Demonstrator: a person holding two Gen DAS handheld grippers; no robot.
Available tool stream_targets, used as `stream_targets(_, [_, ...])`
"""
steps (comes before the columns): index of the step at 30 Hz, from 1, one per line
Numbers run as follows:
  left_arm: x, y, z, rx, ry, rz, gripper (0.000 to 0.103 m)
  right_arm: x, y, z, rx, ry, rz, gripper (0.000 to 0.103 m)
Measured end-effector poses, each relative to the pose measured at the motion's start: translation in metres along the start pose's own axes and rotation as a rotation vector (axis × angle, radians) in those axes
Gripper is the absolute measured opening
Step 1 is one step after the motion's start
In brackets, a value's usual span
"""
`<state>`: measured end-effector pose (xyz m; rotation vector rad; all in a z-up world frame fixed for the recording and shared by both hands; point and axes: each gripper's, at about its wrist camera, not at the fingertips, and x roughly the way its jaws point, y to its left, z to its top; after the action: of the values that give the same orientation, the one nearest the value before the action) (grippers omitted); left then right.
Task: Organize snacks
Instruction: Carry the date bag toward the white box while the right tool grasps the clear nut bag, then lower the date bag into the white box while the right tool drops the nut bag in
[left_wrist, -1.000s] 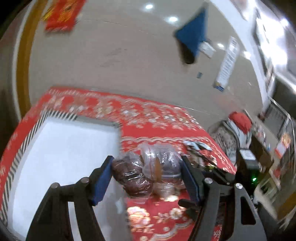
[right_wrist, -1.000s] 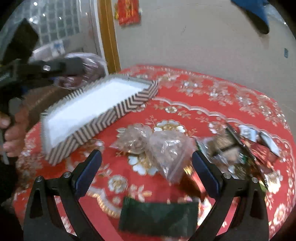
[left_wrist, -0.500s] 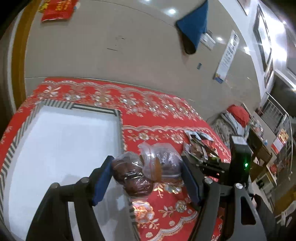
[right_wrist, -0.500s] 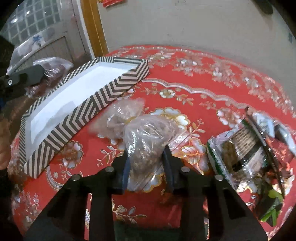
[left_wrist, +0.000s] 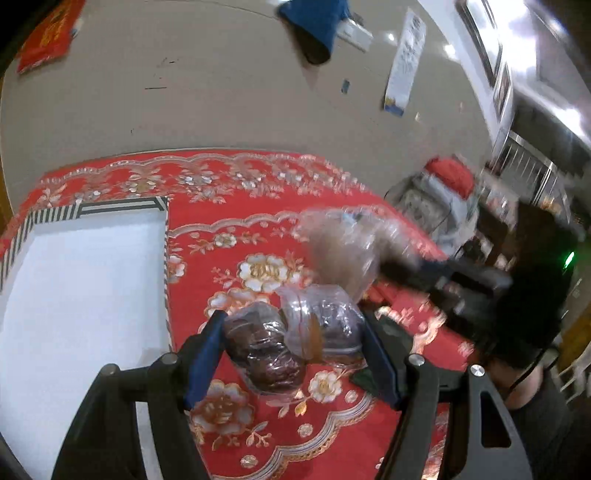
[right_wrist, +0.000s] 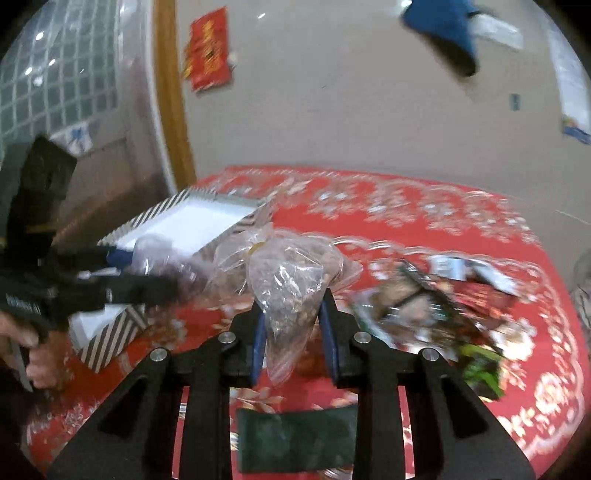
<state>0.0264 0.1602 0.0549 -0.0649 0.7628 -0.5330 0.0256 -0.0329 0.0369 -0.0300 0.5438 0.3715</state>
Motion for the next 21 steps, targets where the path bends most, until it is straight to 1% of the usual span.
stream_targets(2, [0.004, -0.008, -0.003, 0.033, 0.017, 0.045, 0.073, -0.008, -0.008, -0.002, 0.024, -0.036, -0.044, 0.025])
stream_targets(6, [0.007, -0.012, -0.007, 0.047, 0.030, 0.044, 0.073, -0.015, -0.018, -0.003, 0.050, -0.065, -0.068, 0.025])
stream_targets(21, [0.006, -0.011, -0.005, 0.039, 0.028, 0.055, 0.073, -0.011, -0.014, -0.011, 0.021, -0.052, -0.103, 0.025])
